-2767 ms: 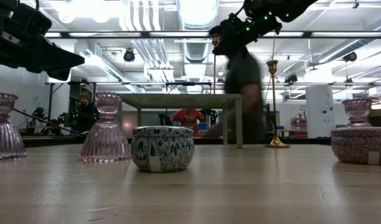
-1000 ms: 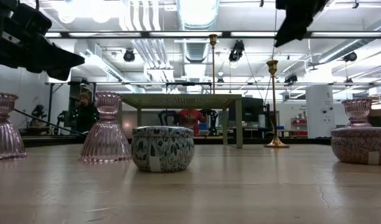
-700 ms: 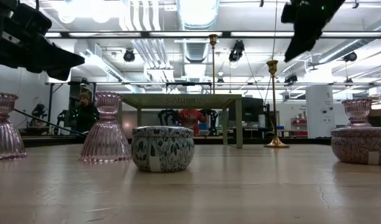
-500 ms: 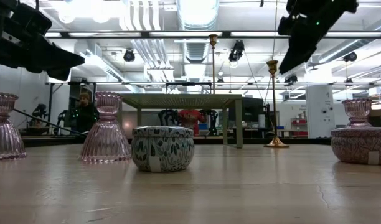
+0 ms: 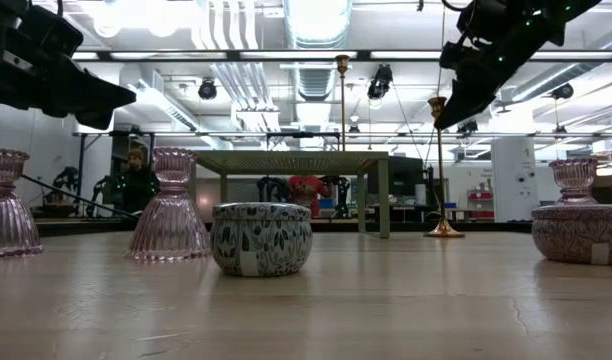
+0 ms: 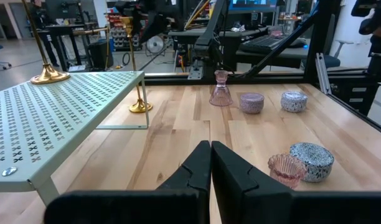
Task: Pick & Place candle stick holders
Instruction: Put the top gold candle holder on the shelf aligned with the other gold candle holder
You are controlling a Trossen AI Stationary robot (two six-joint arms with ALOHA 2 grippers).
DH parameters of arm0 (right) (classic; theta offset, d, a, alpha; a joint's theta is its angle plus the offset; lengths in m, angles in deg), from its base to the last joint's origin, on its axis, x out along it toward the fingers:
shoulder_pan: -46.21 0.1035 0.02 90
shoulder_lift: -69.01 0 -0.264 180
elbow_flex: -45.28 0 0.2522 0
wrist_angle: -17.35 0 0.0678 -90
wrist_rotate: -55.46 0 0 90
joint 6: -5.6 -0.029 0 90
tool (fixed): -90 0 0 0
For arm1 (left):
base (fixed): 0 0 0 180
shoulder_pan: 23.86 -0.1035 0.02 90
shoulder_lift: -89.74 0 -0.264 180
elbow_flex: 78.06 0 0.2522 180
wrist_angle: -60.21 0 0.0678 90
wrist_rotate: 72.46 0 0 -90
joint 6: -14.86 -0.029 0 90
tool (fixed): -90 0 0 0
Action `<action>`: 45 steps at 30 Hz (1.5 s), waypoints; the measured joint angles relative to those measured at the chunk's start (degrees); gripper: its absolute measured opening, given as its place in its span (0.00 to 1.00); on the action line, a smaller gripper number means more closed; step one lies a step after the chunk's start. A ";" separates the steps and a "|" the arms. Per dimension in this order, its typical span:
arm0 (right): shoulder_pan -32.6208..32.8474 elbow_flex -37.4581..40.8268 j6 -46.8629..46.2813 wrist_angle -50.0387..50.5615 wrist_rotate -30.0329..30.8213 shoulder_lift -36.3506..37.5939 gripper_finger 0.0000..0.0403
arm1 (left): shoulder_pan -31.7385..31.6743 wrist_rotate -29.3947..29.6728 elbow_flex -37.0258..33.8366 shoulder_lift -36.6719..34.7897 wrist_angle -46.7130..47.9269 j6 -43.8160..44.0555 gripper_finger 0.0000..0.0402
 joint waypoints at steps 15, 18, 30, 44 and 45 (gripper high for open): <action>0.00 0.28 -0.90 -4.81 0.00 -0.05 0.15 | 0.00 0.00 0.00 0.00 0.00 -0.02 0.04; 0.00 0.31 -1.09 -5.19 0.00 -0.03 0.09 | 0.00 0.00 0.00 0.00 0.01 -0.02 0.04; -0.02 2.12 -1.91 -3.65 -0.08 -0.03 0.02 | 0.00 0.00 0.00 0.01 -0.01 0.00 0.04; -0.07 7.62 -2.93 -6.97 1.46 -0.35 0.22 | 0.00 0.00 0.00 -0.01 -0.01 -0.02 0.04; -0.09 8.45 -2.99 -8.65 1.81 -0.34 0.25 | 0.00 0.00 0.00 -0.01 -0.01 -0.02 0.04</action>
